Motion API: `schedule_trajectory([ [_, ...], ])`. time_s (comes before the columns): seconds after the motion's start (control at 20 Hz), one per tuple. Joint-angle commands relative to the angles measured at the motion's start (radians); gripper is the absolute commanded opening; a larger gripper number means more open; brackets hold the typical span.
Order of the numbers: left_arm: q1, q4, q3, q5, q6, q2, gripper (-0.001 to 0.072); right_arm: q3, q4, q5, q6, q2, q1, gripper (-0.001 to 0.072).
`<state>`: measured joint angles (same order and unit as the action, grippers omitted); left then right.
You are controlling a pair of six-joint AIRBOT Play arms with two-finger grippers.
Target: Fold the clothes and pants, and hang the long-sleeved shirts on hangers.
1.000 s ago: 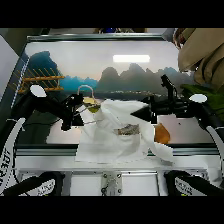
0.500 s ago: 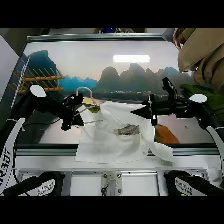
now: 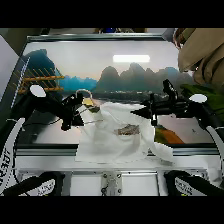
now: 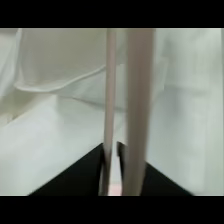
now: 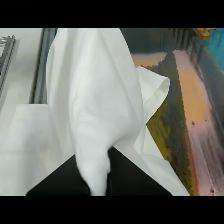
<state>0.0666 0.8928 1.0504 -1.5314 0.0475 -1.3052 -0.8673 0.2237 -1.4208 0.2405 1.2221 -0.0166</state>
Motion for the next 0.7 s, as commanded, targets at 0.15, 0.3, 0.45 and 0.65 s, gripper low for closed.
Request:
schedule_trajectory([
  [0.15, 0.000, 0.031, 0.001, 0.037, 0.153, 0.000, 0.0435, 0.000, -0.001, 0.000, -0.005, 0.000, 0.000, 0.0011],
  [0.3, -0.011, 0.031, 0.001, 0.050, 0.198, 0.002, 0.0435, 0.000, -0.001, 0.000, -0.029, 0.000, 0.000, 0.0010],
  [0.45, -0.045, 0.030, 0.001, 0.051, 0.248, 0.002, 0.0435, 0.000, -0.001, 0.000, -0.031, 0.000, 0.000, 0.0009],
  [0.65, -0.112, 0.019, 0.001, 0.051, 0.321, 0.013, 0.0435, 0.000, -0.001, 0.000, -0.031, 0.000, 0.000, 0.0009],
])
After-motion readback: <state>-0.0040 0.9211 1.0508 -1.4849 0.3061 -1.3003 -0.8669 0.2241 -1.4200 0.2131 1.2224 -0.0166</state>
